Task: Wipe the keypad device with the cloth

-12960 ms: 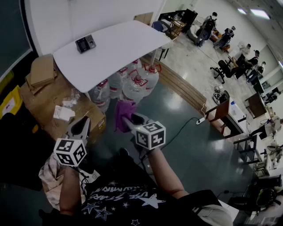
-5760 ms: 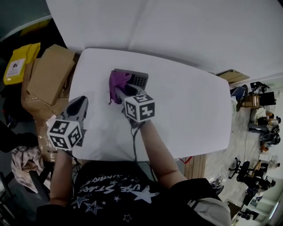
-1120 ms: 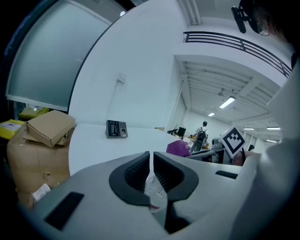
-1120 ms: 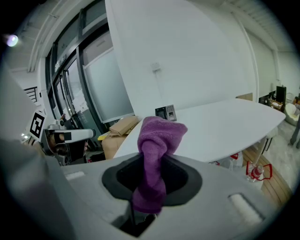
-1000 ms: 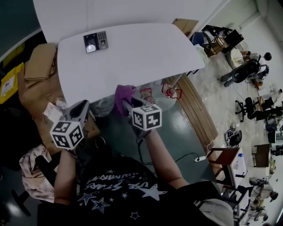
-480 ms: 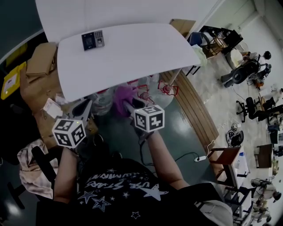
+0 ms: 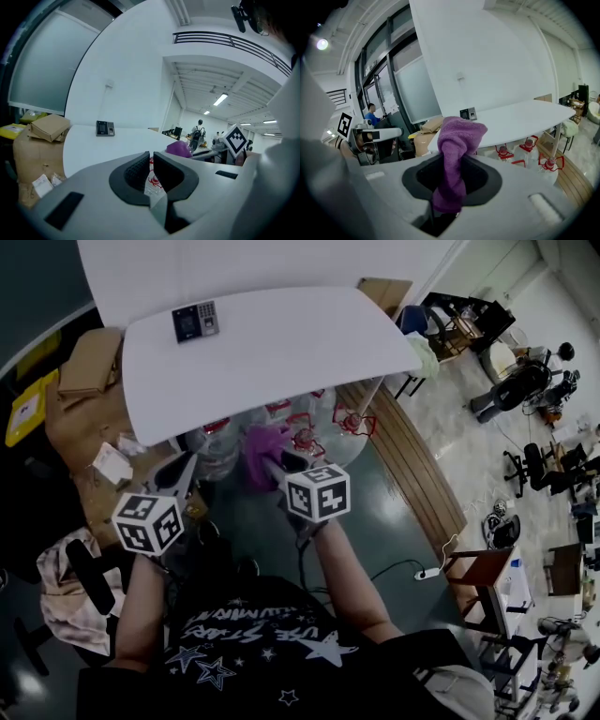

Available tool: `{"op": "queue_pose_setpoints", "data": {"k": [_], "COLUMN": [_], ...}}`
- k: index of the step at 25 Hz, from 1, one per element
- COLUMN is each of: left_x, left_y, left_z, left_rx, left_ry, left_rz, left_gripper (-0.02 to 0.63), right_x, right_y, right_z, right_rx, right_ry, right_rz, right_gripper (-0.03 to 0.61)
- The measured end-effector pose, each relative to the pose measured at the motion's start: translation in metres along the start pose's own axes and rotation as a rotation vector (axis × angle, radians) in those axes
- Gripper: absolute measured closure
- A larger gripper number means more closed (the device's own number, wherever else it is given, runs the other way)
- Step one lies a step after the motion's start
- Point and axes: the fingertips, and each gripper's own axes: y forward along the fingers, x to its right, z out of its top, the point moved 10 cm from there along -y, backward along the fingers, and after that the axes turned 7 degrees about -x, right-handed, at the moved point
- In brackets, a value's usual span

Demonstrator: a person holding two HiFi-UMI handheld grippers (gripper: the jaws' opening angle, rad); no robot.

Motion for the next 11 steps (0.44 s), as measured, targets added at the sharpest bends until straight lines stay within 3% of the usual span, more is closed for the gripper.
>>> {"op": "queue_pose_setpoints", "data": {"k": [11], "left_x": [0.010], "left_y": [-0.010], "left_z": [-0.011], "left_rx": [-0.007], "left_ry": [0.002], "left_rz": [0.007], "left_gripper": [0.583], "right_x": [-0.007], "right_y": [-0.007], "right_z": [-0.011], "right_rx": [-0.011], "right_ry": [-0.019], "right_rz": [0.012], "right_gripper": [0.479]}}
